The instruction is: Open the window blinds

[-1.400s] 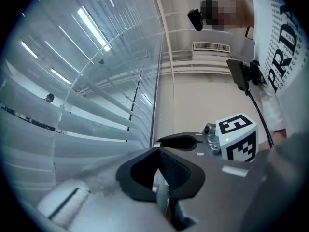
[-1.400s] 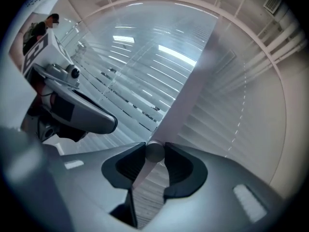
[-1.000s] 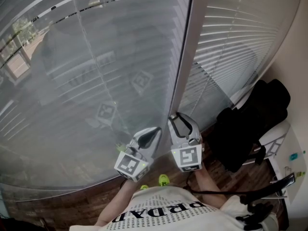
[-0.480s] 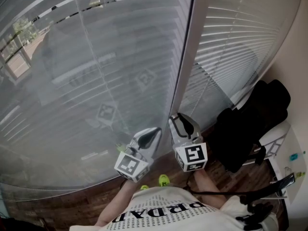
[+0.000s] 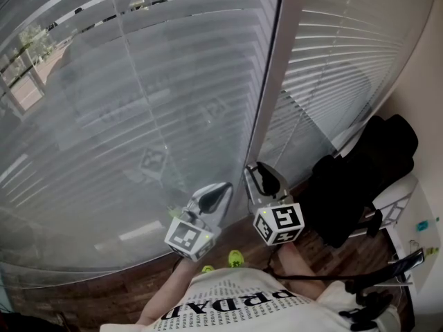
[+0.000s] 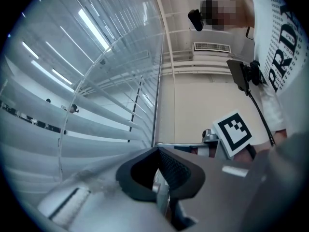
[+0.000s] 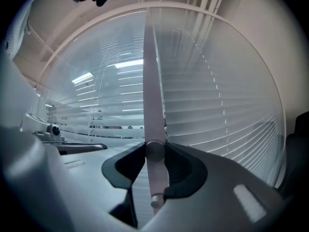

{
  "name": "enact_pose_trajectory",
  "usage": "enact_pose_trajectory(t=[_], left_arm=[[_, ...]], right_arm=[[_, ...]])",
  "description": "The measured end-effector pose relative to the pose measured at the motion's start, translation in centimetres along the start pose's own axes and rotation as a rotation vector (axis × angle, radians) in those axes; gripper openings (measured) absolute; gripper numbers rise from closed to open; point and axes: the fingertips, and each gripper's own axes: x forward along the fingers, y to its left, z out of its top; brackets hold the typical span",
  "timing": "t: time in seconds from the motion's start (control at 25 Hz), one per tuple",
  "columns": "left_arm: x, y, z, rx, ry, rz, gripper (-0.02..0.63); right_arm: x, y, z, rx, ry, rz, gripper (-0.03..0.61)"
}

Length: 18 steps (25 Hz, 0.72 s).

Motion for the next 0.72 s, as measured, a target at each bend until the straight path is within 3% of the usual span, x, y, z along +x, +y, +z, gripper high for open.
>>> enact_pose_trajectory(t=[0.36,0.44,0.72], left_arm=[[0.1,-0.1,-0.4,0.008,0.005,-0.014,-0.008],[0.2,-0.3,-0.1,-0.003,0.0,-0.013,-0.008],[0.1,-0.1,-0.1,-0.005,0.001,-0.008,-0.008]], right_arm=[[0.1,-0.2,0.0,0.094,-0.012,0.015,0.133],[0.1,-0.1,0.0,0.064,-0.014,0.014,0.133],[-0.2,1.0,0.5,-0.471,0.045,-0.006,0.144]])
